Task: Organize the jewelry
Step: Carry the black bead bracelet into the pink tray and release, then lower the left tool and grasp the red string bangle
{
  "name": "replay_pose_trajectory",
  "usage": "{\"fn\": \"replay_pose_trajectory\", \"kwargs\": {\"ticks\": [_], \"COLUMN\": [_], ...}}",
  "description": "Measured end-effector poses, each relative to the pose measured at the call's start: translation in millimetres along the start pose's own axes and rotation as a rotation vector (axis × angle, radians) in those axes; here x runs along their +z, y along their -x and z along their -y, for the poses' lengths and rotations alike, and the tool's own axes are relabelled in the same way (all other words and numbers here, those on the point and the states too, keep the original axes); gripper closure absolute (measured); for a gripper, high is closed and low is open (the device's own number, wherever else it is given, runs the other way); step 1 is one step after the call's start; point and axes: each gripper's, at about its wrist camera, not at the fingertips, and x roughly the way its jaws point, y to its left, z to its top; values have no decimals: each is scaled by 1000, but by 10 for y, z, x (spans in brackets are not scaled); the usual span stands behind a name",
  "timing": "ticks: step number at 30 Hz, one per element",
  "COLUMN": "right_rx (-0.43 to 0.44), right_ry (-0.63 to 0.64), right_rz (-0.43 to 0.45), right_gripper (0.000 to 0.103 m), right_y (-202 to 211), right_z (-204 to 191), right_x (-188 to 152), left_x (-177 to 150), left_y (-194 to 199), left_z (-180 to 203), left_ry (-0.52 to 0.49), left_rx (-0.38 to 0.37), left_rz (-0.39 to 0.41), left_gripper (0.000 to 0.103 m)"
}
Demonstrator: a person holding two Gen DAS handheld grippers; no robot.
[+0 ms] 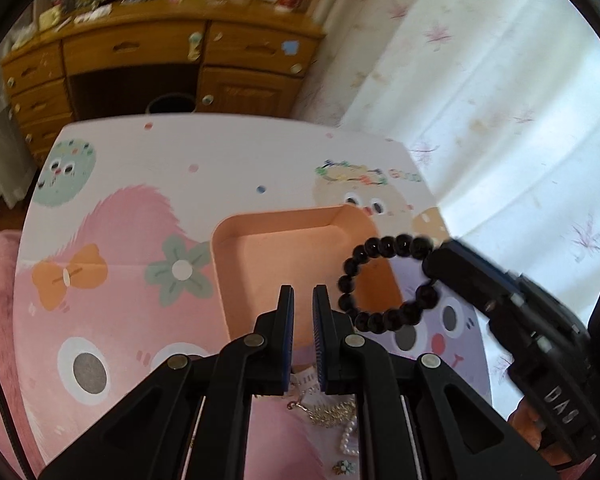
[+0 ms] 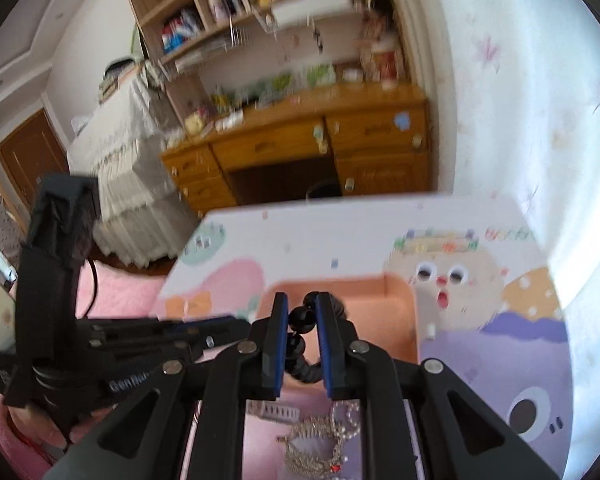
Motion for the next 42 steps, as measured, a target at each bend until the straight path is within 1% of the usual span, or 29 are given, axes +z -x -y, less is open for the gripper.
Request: {"fn": "replay_pose_trajectory", "kwargs": {"ticks": [2,3,4,5,6,7,9,10,11,13,15,16,18,19,20,22,25,28,30,33,36,38,40,42], "right_rx": [15,14,9,8,9,9,12,16,15,2,-10,-15,-31,-37,-45,-68,-92,-118,-140,-172,-213,-242,-261,-279], "right_ry": [-36,-44,-46,-45,-44,-45,-54,-58,-59,-57,-55,-56,-58,-60,-61,-68,-80,-88,-86,-78,-67,-67,-73,-84], "right_rz": [-45,-53,-59,-60,-62,-63,-73,-79,-87,-83,-69,-65,-50,-44,-37,-33,-38,-42,-54,-71,-92,-118,-145,-183], "right_gripper": [88,83,74,69,60,56,54,52,50,43,39,36,33,32,32,30,30,29,29,29,29,29,29,29], "right_y": [-113,-139,-163,-174,-187,-192,-203,-206,-202,-163,-103,-76,16,54,99,183,280,352,405,468,520,528,523,495], "right_z": [98,130,163,177,205,226,264,277,289,290,283,278,258,249,235,205,151,94,51,13,-21,-38,-46,-57], "right_x": [-25,-33,-42,-50,-58,-68,-77,-81,-91,-119,-146,-159,-211,-238,-274,-373,-520,-675,-816,-1007,-1248,-1410,-1565,-1764], "left_x": [-3,-10,-26,-40,-53,-75,-107,-125,-143,-181,-219,-243,-306,-345,-399,-482,-620,-760,-850,-999,-1147,-1251,-1331,-1413], "left_y": [-92,-123,-156,-174,-185,-194,-183,-171,-153,-103,-63,-43,12,45,87,156,270,360,396,414,360,279,191,138], "left_z": [-58,-87,-120,-157,-185,-223,-279,-305,-325,-358,-386,-404,-431,-452,-475,-506,-545,-566,-580,-611,-650,-693,-714,-708], "left_ry": [26,37,52,62,72,91,117,133,147,164,176,183,193,196,196,191,169,148,136,130,124,129,126,93], "left_rx": [29,44,64,80,93,105,106,108,118,142,154,157,164,175,187,199,214,225,219,227,287,336,361,379], "left_rz": [-22,-28,-35,-41,-45,-48,-48,-47,-46,-32,-28,-32,-31,-31,-32,-28,-26,-30,-38,-64,-104,-155,-199,-218], "left_gripper": [96,96,94,92,90,86,79,72,59,48,44,40,39,36,30,26,21,20,20,20,20,20,20,20]}}
